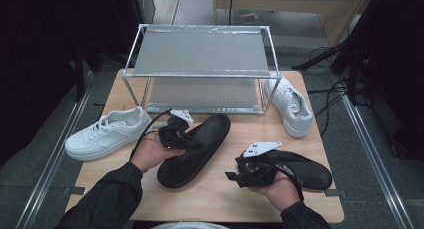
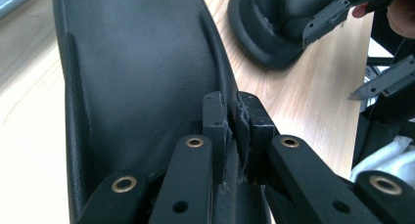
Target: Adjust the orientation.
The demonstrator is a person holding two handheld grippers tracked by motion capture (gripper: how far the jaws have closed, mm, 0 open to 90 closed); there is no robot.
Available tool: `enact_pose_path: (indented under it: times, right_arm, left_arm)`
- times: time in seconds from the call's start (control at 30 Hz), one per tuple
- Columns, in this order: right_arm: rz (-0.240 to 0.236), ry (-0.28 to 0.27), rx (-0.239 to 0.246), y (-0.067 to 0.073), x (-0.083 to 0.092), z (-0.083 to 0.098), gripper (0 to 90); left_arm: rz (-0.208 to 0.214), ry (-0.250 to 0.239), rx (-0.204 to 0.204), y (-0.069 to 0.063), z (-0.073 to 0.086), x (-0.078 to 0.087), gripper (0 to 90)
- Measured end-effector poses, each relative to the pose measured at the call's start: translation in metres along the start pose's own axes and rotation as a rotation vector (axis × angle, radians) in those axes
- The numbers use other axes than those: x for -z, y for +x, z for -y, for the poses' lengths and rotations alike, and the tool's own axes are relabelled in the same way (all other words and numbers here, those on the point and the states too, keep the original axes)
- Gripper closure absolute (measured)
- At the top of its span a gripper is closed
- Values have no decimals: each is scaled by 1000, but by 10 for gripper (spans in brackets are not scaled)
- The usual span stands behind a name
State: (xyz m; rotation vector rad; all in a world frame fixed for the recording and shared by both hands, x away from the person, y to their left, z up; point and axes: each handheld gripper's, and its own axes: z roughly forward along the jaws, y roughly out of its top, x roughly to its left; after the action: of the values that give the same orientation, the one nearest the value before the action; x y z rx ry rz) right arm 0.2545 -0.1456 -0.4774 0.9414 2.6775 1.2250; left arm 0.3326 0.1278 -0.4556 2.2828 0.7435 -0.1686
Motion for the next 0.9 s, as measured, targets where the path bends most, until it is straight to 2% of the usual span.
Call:
enact_pose_path:
  times: [0.1,0.17,0.33,0.4,0.57,0.67,0.9]
  right_arm:
    - [1,-17,-20,-2,3,1,439]
    - [-1,-39,-47,-4,4,0,452]
    - [14,-60,-58,-7,1,-2,482]
    - [19,-61,-59,-6,0,-2,481]
    - [21,-40,-37,-3,-3,-2,474]
    - [16,-50,-19,-2,-5,-3,471]
    - [33,-63,-51,-7,-4,-3,503]
  left_arm:
    - [7,5,26,0,-3,-11,838]
    - [4,18,30,0,-3,-19,837]
    - [5,52,26,1,-1,-40,832]
    - [4,49,30,1,1,-43,831]
    - [-5,37,22,3,2,-41,799]
    - [-13,12,12,1,3,-38,773]
    - [-38,-23,12,-9,5,-17,700]
